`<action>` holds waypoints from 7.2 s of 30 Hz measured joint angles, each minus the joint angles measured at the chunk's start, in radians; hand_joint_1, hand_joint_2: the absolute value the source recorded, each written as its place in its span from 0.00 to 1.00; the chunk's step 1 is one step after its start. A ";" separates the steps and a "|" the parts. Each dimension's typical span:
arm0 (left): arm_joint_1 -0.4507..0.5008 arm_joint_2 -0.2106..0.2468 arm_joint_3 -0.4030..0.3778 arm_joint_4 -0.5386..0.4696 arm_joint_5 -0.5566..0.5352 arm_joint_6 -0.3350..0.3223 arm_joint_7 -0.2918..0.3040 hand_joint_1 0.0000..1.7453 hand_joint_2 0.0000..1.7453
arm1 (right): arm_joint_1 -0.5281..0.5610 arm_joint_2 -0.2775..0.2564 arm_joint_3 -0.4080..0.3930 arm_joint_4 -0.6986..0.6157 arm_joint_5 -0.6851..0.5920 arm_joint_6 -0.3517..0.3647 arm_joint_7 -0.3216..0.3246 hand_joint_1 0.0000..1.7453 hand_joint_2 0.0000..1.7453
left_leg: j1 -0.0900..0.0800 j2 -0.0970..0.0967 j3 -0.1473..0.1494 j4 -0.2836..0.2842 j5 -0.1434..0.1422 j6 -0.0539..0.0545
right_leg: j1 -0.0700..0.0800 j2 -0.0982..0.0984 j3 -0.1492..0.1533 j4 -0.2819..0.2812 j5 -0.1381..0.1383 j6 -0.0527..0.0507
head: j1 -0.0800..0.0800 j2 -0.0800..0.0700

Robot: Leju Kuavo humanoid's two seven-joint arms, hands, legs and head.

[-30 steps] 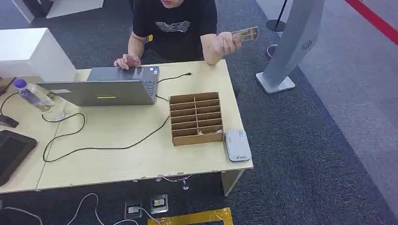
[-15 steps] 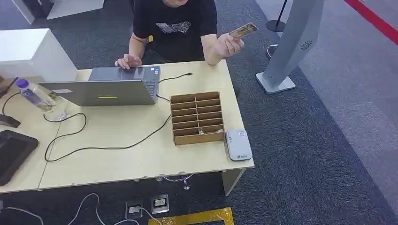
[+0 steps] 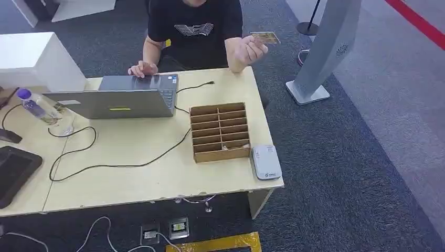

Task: Pass the card to the sensor for recognition and then transmit it.

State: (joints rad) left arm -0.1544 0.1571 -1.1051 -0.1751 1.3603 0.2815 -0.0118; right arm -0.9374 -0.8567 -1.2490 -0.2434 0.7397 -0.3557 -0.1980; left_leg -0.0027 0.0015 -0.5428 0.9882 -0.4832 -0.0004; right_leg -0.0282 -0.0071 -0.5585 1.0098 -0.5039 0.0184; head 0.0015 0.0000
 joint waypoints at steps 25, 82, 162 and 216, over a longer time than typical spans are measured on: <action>-0.011 0.008 0.000 0.000 -0.004 -0.037 -0.029 0.00 0.00 | -0.641 0.400 0.944 -0.006 0.283 0.516 -0.027 0.00 0.00 | 0.004 -0.001 0.000 0.000 0.009 0.002 | 0.005 -0.001 -0.002 0.003 0.003 0.000 | -0.002 0.000; -0.043 0.016 -0.030 0.000 -0.093 -0.081 -0.001 0.00 0.00 | -0.281 0.432 2.164 -0.331 -0.325 0.495 0.237 1.00 1.00 | 0.006 -0.004 -0.004 0.001 0.007 0.001 | 0.006 -0.003 -0.005 0.001 0.003 0.000 | -0.001 0.000; -0.042 0.017 -0.054 0.000 -0.135 -0.064 -0.012 0.00 0.00 | 0.327 0.211 2.123 -0.956 -0.628 0.459 0.422 1.00 1.00 | 0.006 -0.004 -0.006 0.000 0.006 0.000 | 0.006 -0.004 -0.006 0.001 0.003 0.000 | -0.001 0.000; -0.032 0.005 -0.054 -0.001 -0.135 -0.058 -0.002 0.00 0.00 | 0.347 0.475 2.020 -0.624 -0.476 0.409 0.345 1.00 1.00 | 0.006 -0.004 -0.005 0.000 0.007 0.000 | 0.006 -0.003 -0.006 0.001 0.003 0.000 | -0.001 0.000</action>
State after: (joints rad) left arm -0.1864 0.1621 -1.1589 -0.1762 1.2257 0.2239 -0.0134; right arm -0.5907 -0.3815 0.7706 -0.8678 0.2632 0.0534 0.1472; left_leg 0.0033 -0.0026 -0.5480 0.9886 -0.4767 -0.0001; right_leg -0.0219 -0.0102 -0.5647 1.0106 -0.5010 0.0183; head 0.0004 0.0000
